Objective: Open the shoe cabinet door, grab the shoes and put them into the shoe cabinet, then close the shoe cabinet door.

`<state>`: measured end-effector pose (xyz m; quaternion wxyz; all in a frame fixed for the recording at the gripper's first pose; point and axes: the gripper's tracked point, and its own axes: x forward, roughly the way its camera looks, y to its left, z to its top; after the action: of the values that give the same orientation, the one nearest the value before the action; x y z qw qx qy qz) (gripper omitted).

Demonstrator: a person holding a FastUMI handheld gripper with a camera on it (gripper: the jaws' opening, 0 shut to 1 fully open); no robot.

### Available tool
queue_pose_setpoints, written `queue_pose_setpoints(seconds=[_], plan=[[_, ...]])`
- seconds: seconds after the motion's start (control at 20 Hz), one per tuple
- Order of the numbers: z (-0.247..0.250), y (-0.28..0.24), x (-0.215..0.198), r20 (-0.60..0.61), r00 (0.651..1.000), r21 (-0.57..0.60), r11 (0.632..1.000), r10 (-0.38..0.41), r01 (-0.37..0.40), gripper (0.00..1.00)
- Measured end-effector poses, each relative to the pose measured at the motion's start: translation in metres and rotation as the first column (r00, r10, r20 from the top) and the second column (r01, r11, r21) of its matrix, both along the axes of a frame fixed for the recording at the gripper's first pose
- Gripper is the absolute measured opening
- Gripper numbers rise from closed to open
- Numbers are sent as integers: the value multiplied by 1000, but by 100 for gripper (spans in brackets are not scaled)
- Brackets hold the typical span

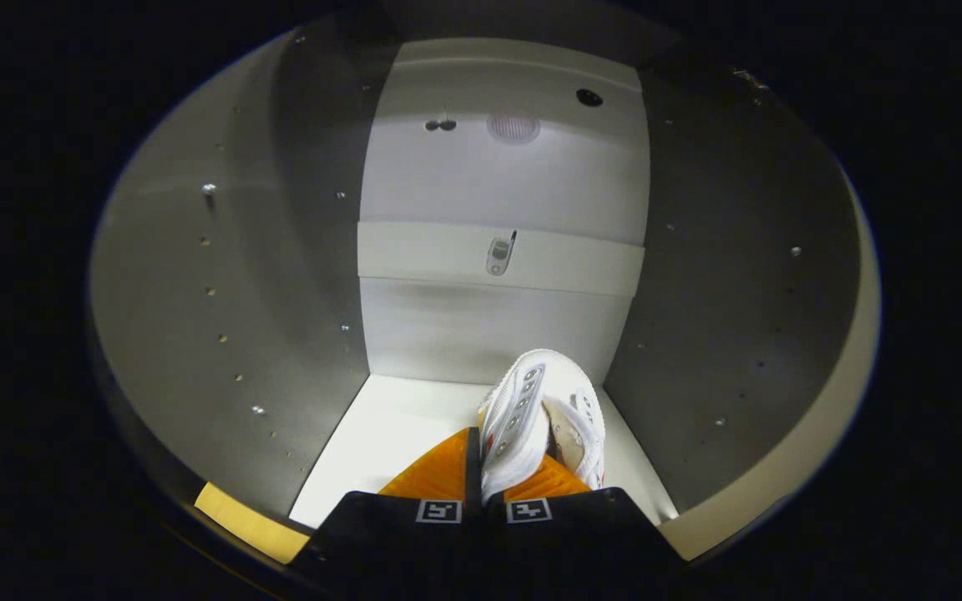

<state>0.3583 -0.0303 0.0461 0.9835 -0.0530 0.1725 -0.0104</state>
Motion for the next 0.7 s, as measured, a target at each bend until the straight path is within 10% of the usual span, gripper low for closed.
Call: queue_pose_setpoints(seconds=[0.7], plan=[[-67,-3,66,-101,995,63,998,-7,14,5]])
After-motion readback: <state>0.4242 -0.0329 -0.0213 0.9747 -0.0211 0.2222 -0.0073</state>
